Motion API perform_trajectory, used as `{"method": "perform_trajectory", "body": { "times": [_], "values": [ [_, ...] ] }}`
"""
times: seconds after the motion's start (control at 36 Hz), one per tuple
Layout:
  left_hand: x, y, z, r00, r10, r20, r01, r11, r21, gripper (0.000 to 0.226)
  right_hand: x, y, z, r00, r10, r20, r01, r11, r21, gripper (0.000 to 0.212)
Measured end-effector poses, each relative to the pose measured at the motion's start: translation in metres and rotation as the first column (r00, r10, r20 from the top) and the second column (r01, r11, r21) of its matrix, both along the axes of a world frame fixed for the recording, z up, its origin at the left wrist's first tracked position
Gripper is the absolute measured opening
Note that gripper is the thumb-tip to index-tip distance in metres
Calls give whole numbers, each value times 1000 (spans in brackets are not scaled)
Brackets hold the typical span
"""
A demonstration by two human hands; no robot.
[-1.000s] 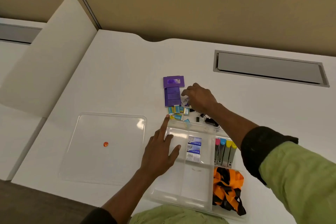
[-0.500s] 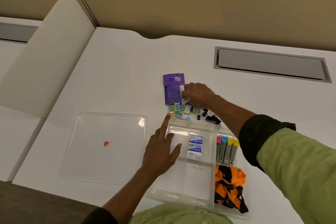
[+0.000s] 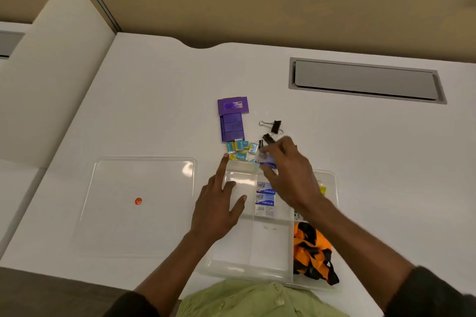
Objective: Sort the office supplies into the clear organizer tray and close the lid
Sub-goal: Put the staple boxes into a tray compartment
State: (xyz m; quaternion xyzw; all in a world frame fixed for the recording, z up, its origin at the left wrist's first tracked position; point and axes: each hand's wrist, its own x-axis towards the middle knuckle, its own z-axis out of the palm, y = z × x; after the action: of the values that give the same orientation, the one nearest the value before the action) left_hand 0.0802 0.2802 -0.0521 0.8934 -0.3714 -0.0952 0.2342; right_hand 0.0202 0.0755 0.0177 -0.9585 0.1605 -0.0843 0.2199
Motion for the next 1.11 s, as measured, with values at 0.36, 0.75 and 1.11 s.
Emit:
{"method": "perform_trajectory", "body": {
  "times": [0.36,0.75,1.11],
  "values": [
    [-2,-1,4,1000,-2,8,2,1000,5,40,-39,23,-42,925,-92,-368,47,990,-130,79],
    [-1,0,2,1000,3,14,-3,1000,10,41,-35,30,-44,867,-61,-495,-27,985,-168,78],
    [0,0,0,1000,-5,-1,5,1000,-14,40,-57,31,-25,878,-50,-477,48,999,-16,55]
  ]
}}
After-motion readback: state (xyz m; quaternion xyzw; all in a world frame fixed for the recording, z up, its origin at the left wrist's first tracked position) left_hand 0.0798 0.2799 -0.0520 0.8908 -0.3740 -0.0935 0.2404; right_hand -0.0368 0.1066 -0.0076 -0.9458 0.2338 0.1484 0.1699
